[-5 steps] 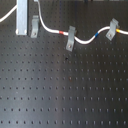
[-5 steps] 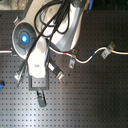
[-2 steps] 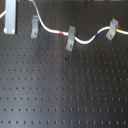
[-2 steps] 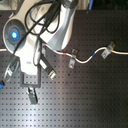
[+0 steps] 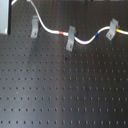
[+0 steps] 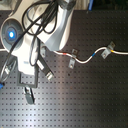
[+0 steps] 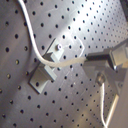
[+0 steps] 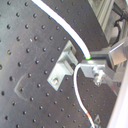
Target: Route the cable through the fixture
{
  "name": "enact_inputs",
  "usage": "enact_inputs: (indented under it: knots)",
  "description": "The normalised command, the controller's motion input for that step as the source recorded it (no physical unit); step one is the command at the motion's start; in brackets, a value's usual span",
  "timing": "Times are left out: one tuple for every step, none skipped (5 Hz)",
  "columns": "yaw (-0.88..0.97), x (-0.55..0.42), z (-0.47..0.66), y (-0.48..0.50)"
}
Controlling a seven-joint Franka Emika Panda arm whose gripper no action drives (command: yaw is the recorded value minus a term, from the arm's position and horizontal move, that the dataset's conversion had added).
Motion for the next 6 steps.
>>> enact_inputs:
  knots:
    - [0.11, -0.143, 0.36, 0.077]
    - [0.21, -0.155, 0.19, 0.238]
    - [0.28, -0.145, 0.11, 0.283]
    - [0.33, -0.145, 0.13, 0.264]
    - [0.36, -0.135, 0.22, 0.125]
    - [0.41, -0.139, 0.27, 0.061]
